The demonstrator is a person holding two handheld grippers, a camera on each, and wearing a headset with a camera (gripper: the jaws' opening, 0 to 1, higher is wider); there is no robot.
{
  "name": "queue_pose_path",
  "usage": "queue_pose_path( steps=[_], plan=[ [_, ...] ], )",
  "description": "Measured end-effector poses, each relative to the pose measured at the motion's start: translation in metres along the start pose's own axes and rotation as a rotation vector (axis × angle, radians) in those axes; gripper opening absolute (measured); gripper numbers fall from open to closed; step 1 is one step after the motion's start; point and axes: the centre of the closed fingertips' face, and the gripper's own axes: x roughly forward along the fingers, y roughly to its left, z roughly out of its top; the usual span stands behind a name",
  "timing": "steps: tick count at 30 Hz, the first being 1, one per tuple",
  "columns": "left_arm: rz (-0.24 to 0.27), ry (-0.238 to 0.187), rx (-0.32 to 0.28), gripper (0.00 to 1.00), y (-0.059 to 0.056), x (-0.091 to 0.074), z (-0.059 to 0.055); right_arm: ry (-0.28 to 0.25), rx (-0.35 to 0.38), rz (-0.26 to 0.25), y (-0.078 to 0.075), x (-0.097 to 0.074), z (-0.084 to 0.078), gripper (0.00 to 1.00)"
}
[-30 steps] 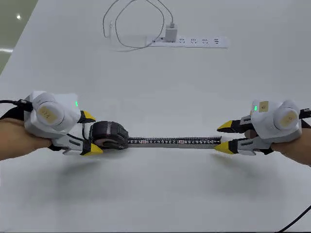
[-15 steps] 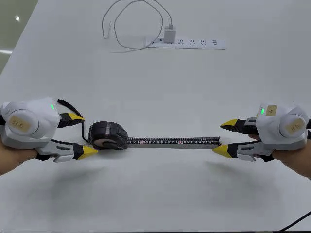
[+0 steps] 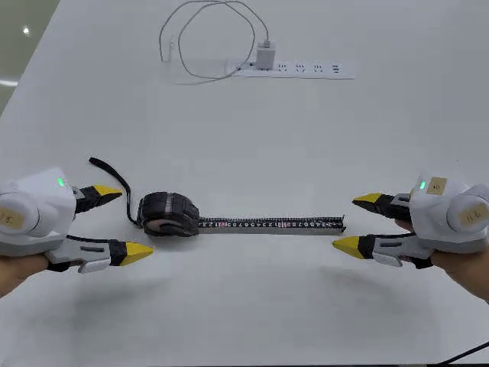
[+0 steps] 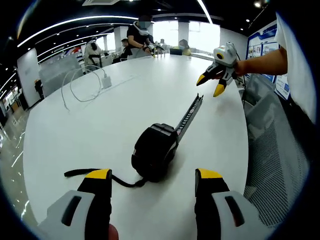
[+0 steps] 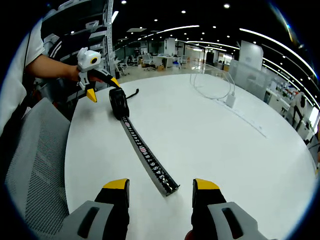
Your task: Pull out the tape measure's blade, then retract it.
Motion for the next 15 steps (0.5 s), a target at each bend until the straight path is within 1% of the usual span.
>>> queue_pose_path(
  steps=[3, 7, 10, 15],
  plan=[
    [0.017, -0.016, -0.019, 0.66, -0.001, -0.004, -0.001, -0.001, 0.006, -0.010, 0.001, 0.000, -0.001, 0.51],
    [0.026, -0.013, -0.039, 0.68, -0.005, -0.009, -0.006, -0.001, 0.024, -0.032, 0.003, -0.002, -0.002, 0.56],
    [0.038, -0.026, -0.058, 0.69, -0.007, -0.012, -0.007, -0.004, 0.037, -0.042, 0.004, -0.004, -0.003, 0.59],
    [0.041, -0.034, -0.080, 0.72, -0.015, -0.013, -0.010, -0.014, 0.050, -0.050, 0.006, -0.007, -0.005, 0.63]
  ],
)
